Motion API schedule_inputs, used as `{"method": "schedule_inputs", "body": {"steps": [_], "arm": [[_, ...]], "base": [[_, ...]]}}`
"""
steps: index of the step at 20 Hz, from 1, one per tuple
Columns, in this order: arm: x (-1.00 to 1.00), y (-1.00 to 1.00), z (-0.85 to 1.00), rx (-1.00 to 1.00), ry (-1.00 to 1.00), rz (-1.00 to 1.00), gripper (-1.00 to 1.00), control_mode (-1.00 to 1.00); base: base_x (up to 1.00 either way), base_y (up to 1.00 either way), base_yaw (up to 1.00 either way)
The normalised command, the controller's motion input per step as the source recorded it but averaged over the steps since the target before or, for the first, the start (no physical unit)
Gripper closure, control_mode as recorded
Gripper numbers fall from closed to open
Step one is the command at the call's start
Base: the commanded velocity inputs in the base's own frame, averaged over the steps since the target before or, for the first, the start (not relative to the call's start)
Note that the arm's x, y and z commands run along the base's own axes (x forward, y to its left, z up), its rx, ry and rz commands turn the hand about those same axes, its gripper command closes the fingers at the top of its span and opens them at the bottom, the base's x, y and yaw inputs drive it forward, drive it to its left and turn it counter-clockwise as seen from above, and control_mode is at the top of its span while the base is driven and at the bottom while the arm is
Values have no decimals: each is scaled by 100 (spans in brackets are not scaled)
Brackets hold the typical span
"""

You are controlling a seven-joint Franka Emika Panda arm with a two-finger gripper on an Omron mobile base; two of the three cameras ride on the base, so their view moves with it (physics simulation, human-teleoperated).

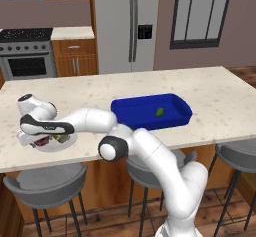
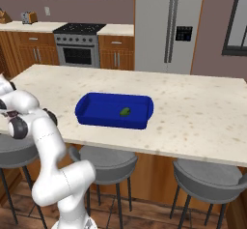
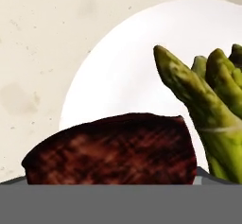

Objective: Create a steak meal by picking up the steak and asparagus from the tray and placing them on the plate. Leave the avocado on the tray.

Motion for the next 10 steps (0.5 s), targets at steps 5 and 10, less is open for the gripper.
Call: {"method": "schedule_inputs", "body": {"steps": [5,10], "arm": [[11,-40,0,0,1,0,-100,-100],[1,-32,0,0,0,0,-100,-100]], "base": [[0,0,0],[0,0,0]]}}
